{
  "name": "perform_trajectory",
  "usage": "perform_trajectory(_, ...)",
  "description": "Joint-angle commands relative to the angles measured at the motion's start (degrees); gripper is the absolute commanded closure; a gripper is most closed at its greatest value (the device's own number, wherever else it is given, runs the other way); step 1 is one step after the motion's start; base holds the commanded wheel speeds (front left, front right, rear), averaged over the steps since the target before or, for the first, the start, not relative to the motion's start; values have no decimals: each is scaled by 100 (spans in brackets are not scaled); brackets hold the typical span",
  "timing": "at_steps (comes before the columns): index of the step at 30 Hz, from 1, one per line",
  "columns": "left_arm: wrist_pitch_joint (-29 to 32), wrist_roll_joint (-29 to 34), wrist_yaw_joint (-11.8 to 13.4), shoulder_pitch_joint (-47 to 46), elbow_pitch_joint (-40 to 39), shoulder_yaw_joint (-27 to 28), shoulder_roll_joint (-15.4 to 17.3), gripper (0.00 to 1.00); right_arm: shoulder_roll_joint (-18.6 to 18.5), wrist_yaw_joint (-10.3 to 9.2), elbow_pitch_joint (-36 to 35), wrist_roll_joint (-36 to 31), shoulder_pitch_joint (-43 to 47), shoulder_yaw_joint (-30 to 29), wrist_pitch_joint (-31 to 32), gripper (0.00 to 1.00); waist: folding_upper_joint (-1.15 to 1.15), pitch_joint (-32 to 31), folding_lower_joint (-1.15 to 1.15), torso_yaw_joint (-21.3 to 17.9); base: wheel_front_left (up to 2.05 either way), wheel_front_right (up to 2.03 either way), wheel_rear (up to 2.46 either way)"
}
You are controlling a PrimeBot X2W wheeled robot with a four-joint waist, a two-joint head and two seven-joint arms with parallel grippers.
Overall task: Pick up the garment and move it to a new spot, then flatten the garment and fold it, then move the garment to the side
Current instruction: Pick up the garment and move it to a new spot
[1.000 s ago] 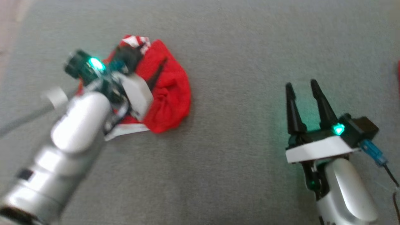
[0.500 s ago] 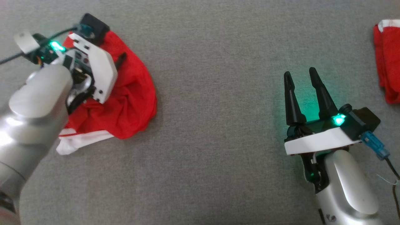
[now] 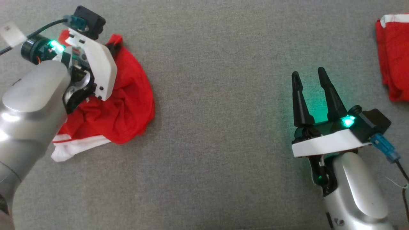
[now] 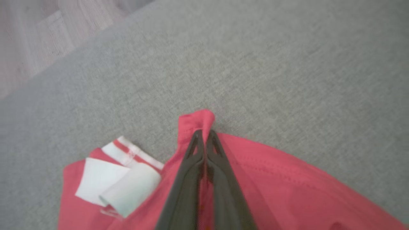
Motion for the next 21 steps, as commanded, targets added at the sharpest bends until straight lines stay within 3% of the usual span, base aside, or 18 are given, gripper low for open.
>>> perform_trajectory(1,-150,-5,10,-357,-42,166,256,100,4,-5,-157,31,-118,116,-62,0,0,-48,0,13,0,0,0)
perform_trajectory(6,-1424,145,18,-667,212,357,160,100,4,-5,-120,51,-101,88,-62,0,0,-292,0,49,0,0,0)
perform_trajectory(12,-3121,448,249,-1000,207,711,-34,100,4,-5,-76,65,2,22,-62,0,0,-628,0,63,0,0,0)
perform_trajectory(21,-3524,1197,748,-1173,-884,1221,9,100,4,-5,-97,167,105,23,-62,0,0,-786,0,-195,0,0,0)
